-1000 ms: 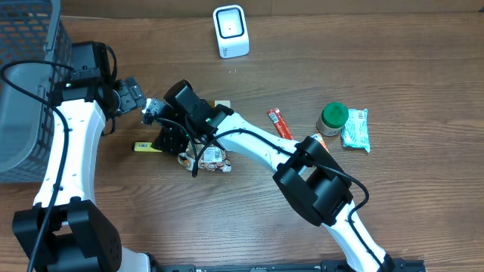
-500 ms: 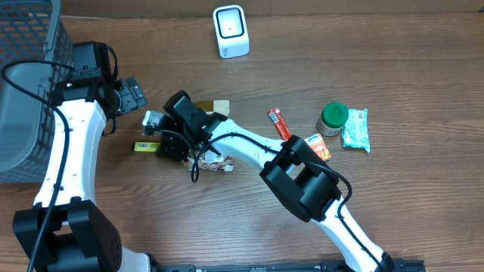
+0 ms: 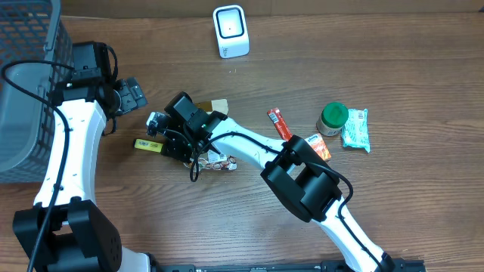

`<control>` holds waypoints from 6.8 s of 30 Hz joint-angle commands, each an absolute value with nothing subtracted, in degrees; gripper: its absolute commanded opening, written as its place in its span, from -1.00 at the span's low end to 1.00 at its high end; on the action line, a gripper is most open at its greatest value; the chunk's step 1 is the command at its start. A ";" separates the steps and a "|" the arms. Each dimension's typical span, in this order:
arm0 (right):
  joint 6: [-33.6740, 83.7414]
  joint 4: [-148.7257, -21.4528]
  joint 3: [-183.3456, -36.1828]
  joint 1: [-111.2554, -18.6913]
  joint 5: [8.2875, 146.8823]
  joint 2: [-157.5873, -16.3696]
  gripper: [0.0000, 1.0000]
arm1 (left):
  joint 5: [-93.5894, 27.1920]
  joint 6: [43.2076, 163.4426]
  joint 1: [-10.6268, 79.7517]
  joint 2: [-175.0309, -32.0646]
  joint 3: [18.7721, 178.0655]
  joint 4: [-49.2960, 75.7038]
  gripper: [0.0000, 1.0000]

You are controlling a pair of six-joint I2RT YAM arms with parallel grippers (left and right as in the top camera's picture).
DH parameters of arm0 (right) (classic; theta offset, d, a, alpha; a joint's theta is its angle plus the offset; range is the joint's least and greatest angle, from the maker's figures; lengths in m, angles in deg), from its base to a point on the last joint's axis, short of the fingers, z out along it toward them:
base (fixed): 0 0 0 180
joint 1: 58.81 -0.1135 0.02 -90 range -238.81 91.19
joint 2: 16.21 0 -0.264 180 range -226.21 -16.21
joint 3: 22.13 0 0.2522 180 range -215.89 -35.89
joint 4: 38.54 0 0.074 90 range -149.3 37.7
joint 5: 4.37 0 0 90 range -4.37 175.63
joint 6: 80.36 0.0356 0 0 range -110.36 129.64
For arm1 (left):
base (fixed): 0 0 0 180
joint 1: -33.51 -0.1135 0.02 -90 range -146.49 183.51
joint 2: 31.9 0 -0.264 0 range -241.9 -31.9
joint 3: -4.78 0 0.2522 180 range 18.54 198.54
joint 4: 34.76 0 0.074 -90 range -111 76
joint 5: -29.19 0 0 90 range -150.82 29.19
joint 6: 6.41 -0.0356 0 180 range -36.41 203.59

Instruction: Scan the item barcode

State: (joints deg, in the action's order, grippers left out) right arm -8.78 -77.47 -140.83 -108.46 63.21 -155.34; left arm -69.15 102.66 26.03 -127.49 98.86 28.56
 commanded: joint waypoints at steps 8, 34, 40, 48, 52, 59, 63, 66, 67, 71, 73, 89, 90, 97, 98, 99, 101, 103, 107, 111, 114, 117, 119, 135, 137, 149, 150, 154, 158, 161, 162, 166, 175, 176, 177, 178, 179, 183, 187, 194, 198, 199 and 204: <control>-8.23 -78.15 -140.20 -113.97 77.16 -156.10 -0.24 | -68.67 101.57 26.42 -126.71 99.66 28.47 1.00; 3.29 -82.11 -140.22 -114.12 87.04 -148.56 -0.74 | -68.69 101.57 26.42 -126.71 99.66 28.47 1.00; 8.03 -82.43 -140.22 -110.99 85.33 -144.95 -0.74 | -68.69 101.57 26.42 -126.71 99.66 28.47 1.00; 12.73 -86.24 -140.22 -106.03 84.85 -142.09 -0.74 | -68.67 101.57 26.42 -126.71 99.66 28.47 1.00; 15.05 -91.44 -140.22 -102.86 84.87 -141.57 -0.75 | -68.67 101.57 26.42 -126.71 99.66 28.47 1.00; 21.91 -103.81 -140.20 -96.15 84.44 -141.46 -0.75 | -68.67 101.57 26.42 -126.71 99.66 28.47 1.00; 22.10 -109.12 -140.20 -92.96 84.00 -141.46 -0.74 | -68.67 101.57 26.42 -126.71 99.66 28.47 1.00; 22.13 -112.20 -140.13 -91.26 84.00 -141.46 -0.74 | -68.69 101.57 26.42 -126.71 99.66 28.47 1.00; 22.24 -112.97 -140.09 -90.86 84.02 -141.46 -0.74 | -68.67 101.57 26.42 -126.71 99.66 28.47 1.00; 22.35 -115.55 -140.09 -90.27 84.04 -141.48 -0.63 | -68.67 101.57 26.42 -126.71 99.66 28.47 1.00; 22.35 -116.16 -140.09 -90.27 84.04 -141.48 -0.50 | -68.67 101.57 26.42 -126.71 99.66 28.47 1.00; 23.59 -120.81 -140.09 -87.87 83.52 -141.48 -0.01 | -68.67 101.57 26.42 -126.71 99.66 28.47 1.00; 23.61 -120.99 -140.07 -87.63 82.93 -141.48 -0.02 | -68.67 101.57 26.42 -126.71 99.66 28.47 1.00; 23.61 -120.97 -140.05 -87.56 83.63 -141.48 -0.14 | -68.67 101.57 26.42 -126.71 99.66 28.47 1.00; 23.61 -120.95 -139.83 -87.56 83.91 -141.48 -0.16 | -68.67 101.57 26.42 -126.71 99.66 28.47 0.99; 23.61 -120.77 -139.43 -87.56 84.11 -141.48 -0.17 | -68.67 101.57 26.42 -126.71 99.66 28.47 1.00; 23.61 -120.05 -138.30 -87.56 84.11 -141.48 -0.17 | -68.67 101.57 26.42 -126.71 99.66 28.47 1.00; 23.59 -119.09 -137.03 -87.56 84.11 -141.48 -0.17 | -68.69 101.57 26.42 -126.71 99.66 28.47 1.00; 23.57 -114.50 -133.77 -87.56 84.07 -141.48 -0.17 | -68.67 101.57 26.42 -126.71 99.66 28.47 1.00; 23.35 -111.22 -131.70 -87.65 84.09 -141.48 -0.18 | -68.67 101.57 26.42 -126.71 99.66 28.47 1.00; 23.35 -109.62 -130.45 -87.67 84.09 -141.48 -0.25 | -68.67 101.57 26.42 -126.71 99.66 28.47 1.00; 23.33 -108.97 -129.58 -87.67 84.37 -141.48 -0.44 | -68.69 101.57 26.42 -126.71 99.66 28.47 1.00; 23.33 -109.16 -129.53 -87.67 84.94 -141.48 -0.53 | -68.67 101.57 26.42 -126.71 99.66 28.47 1.00; 23.33 -117.93 -152.70 -87.67 84.87 -139.95 -0.85 | -68.69 101.57 26.42 -126.71 99.66 28.47 1.00; 23.24 -119.59 -157.86 -87.67 84.68 -139.95 -0.82 | -68.67 101.57 26.42 -126.71 99.66 28.47 1.00; 20.66 -112.53 -162.93 -85.49 79.65 -140.08 -0.81 | -68.69 101.57 26.42 -126.71 99.66 28.47 1.00; 20.44 -111.85 -162.93 -85.01 79.50 -140.10 -0.82 | -68.67 101.57 26.42 -126.71 99.66 28.47 1.00; 20.25 -107.37 -163.22 -83.72 78.89 -140.10 -0.84 | -68.67 101.57 26.42 -126.71 99.66 28.47 1.00; 20.05 -100.92 -163.26 -83.41 78.91 -140.36 -0.84 | -68.67 101.57 26.42 -126.71 99.66 28.47 1.00; 19.55 -94.85 -163.26 -83.43 79.17 -140.98 -0.85 | -68.67 101.57 26.42 -126.71 99.66 28.47 1.00; 19.18 -93.32 -163.26 -83.45 79.41 -141.26 -0.85 | -68.69 101.57 26.42 -126.71 99.66 28.47 1.00; 18.52 -88.88 -163.26 -83.91 82.10 -143.69 -0.85 | -68.67 101.57 26.42 -126.71 99.66 28.47 1.00; 15.11 -81.38 -163.24 -83.93 87.02 -153.89 -0.92 | -68.67 101.57 26.42 -126.71 99.66 28.47 1.00; 15.11 -80.75 -163.22 -83.93 87.58 -154.94 -0.92 | -68.67 101.57 26.42 -126.71 99.66 28.47 1.00; 15.09 -79.94 -163.22 -83.93 87.54 -156.06 -0.92 | -68.69 101.57 26.42 -126.71 99.66 28.47 1.00; 15.11 -79.37 -163.22 -83.93 87.50 -156.87 -0.92 | -68.67 101.57 26.42 -126.71 99.66 28.47 1.00; 15.11 -78.96 -163.22 -83.93 87.52 -157.74 -0.92 | -68.67 101.57 26.42 -126.71 99.66 28.47 1.00; 15.09 -77.34 -163.22 -83.93 87.48 -160.80 -0.92 | -68.69 101.57 26.42 -126.71 99.66 28.47 1.00; 15.11 -77.19 -163.02 -83.93 87.50 -161.24 -0.92 | -68.67 101.57 26.42 -126.71 99.66 28.47 0.99; 15.22 -79.05 -163.06 -83.89 87.43 -158.11 -0.92 | -68.67 101.57 26.42 -126.71 99.66 28.47 1.00; 15.59 -83.72 -163.06 -83.87 86.25 -152.28 -0.92 | -68.67 101.57 26.42 -126.71 99.66 28.47 1.00; 15.59 -86.24 -163.06 -83.91 85.95 -150.33 -0.92 | -68.67 101.57 26.42 -126.71 99.66 28.47 1.00; 15.81 -102.61 -163.06 -84.09 85.95 -142.79 -0.92 | -68.67 101.57 26.42 -126.71 99.66 28.47 1.00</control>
State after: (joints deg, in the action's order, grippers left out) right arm 15.59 -98.30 -162.19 -83.72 86.14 -152.12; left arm -69.15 102.66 26.03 -127.49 98.86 28.56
